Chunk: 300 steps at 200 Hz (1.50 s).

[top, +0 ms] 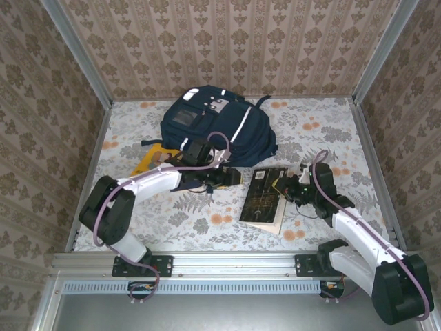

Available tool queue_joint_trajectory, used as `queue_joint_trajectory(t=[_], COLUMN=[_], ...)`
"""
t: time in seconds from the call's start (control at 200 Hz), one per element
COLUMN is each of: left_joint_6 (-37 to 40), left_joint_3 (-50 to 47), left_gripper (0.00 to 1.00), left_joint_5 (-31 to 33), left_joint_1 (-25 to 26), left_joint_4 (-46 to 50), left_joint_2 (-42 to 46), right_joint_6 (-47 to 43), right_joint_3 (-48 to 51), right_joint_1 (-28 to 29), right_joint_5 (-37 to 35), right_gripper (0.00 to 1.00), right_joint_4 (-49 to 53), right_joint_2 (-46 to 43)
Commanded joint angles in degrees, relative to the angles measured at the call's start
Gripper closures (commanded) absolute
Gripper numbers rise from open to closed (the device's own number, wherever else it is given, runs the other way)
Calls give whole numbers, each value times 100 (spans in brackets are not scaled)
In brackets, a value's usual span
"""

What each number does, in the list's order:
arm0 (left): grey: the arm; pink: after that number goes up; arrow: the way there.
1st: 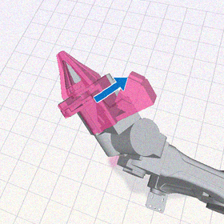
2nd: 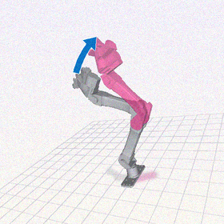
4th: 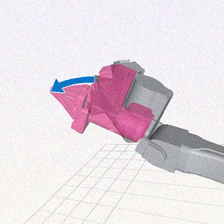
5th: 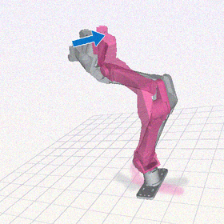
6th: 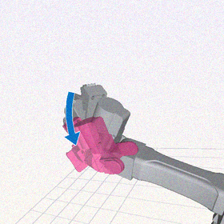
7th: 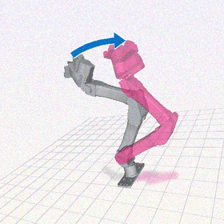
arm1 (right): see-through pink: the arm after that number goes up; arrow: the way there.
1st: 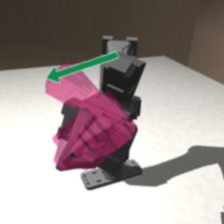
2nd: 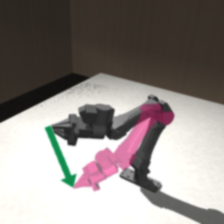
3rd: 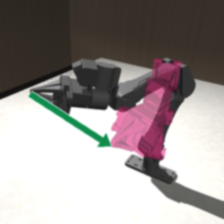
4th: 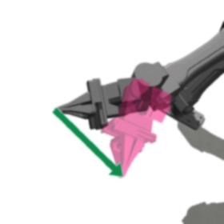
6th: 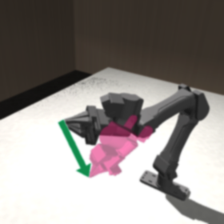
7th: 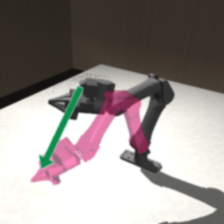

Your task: Pack the student bag

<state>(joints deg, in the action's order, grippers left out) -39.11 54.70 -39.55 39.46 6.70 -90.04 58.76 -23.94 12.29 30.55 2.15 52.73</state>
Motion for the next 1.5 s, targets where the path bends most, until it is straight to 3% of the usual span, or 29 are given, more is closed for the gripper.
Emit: queue_joint_trajectory(t=[0.0,0.24,0.465,0.69,0.795,1.005,1.155,1.365,1.44,1.495], left_joint_6=[-283,-880,-1417,-2343,-2612,-2854,-2856,-2793,-2717,-2685], left_joint_3=[51,122,130,-499,-593,-661,-698,-722,-713,-689], left_gripper=[29,26,25,26,32,55,72,86,90,91], left_joint_5=[22,-125,-685,-1001,-1075,-1125,-1121,-1179,-1163,-1136], left_joint_1=[-110,-478,-404,-319,-260,-232,-238,-264,-272,-281], left_joint_4=[-326,-755,-1542,-3203,-3709,-4243,-4361,-4432,-4409,-4401], left_joint_2=[497,1076,1318,1420,1362,1340,1401,1501,1557,1581], right_joint_6=[293,610,629,718,649,486,183,-203,-246,-308], right_joint_3=[-465,-945,-1271,-1253,-1260,-1261,-1368,-1518,-1540,-1560], right_joint_1=[44,115,416,598,627,644,643,642,643,643], right_joint_5=[639,947,1192,1172,1138,994,742,395,353,310], right_gripper=[100,100,100,100,100,100,100,100,90,73], right_joint_4=[-933,-2024,-2751,-3240,-3192,-2924,-2307,-1461,-1349,-1251], right_joint_2=[-199,-217,-121,-80,-54,9,40,146,210,229])
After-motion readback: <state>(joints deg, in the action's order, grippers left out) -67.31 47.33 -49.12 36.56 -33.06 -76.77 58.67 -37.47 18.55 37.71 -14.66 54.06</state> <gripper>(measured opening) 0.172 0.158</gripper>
